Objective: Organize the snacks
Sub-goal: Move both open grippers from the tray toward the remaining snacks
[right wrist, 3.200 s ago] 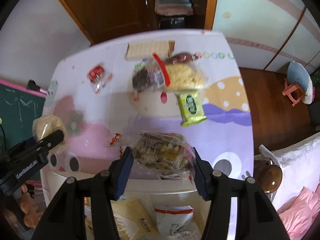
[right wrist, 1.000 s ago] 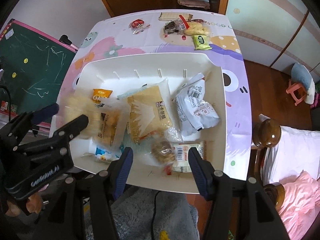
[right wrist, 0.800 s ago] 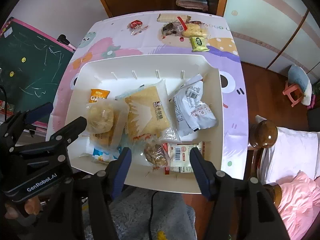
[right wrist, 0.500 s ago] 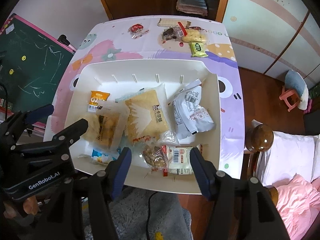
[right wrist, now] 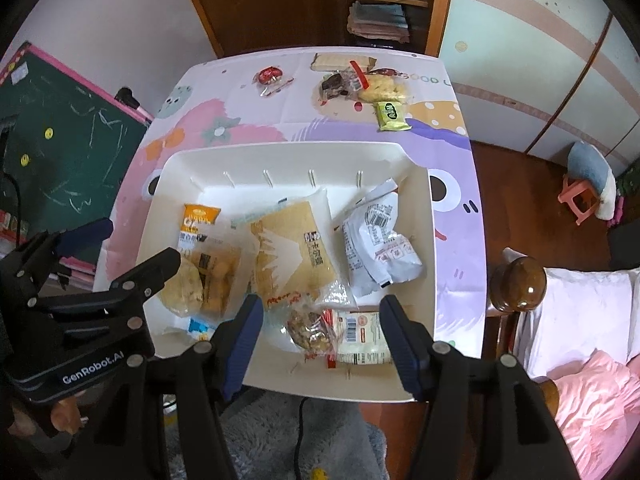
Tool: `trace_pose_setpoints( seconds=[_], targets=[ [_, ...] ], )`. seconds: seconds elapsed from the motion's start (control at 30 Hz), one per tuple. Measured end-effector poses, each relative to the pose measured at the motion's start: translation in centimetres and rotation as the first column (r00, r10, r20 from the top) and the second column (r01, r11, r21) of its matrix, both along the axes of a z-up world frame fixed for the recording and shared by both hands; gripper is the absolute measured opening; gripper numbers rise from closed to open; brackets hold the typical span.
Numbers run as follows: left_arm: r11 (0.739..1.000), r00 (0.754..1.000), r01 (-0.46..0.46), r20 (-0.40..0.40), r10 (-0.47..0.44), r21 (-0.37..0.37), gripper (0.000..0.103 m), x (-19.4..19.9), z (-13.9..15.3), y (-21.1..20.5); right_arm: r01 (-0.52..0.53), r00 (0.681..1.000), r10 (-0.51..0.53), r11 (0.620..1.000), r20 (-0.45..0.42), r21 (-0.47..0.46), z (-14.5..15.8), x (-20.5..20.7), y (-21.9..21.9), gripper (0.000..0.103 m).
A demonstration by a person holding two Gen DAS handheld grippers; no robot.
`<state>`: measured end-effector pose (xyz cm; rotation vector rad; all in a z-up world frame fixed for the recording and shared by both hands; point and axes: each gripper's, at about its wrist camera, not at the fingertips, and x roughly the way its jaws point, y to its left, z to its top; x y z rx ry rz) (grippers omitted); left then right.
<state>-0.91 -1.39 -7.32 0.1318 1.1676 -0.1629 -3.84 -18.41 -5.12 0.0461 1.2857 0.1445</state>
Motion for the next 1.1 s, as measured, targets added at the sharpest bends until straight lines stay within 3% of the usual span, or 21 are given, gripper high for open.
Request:
trace_pose_setpoints(
  seconds=[0.33, 0.73, 0.93, 1.1],
  targets=[
    [0.998, 0.994, -0.033, 0.099, 0.038, -0.050, 0.083, 4.3, 3.2, 1.2, 0.052, 0.995, -0.060, 0.994, 0.079, 0.091, 1.8, 3.4, -1.5, 0.061],
    [0.998, 0.987, -0.015, 0.158, 0.023, -0.055, 0.085, 14.4, 7.3, 2.8, -0.004, 0.950, -0.015, 0.998, 0.313, 0.059, 7.5, 12.5, -2.1, 0.061],
    [0.999, 0.986, 0.023, 0.168, -0.019, -0.024, 0.090, 21.6, 8.2, 2.7, -0.078, 0.951, 0.083, 0.997, 0.298, -0.027, 7.9, 20.7, -1.2, 0.061],
    [0.999, 0.993, 0.013, 0.115, -0.010, -0.029, 0.091, 28.5, 5.4, 2.8, -0.103, 0.962, 0.113, 0.993, 0.247, -0.054, 4.7, 27.4, -0.4, 0.061]
  ],
)
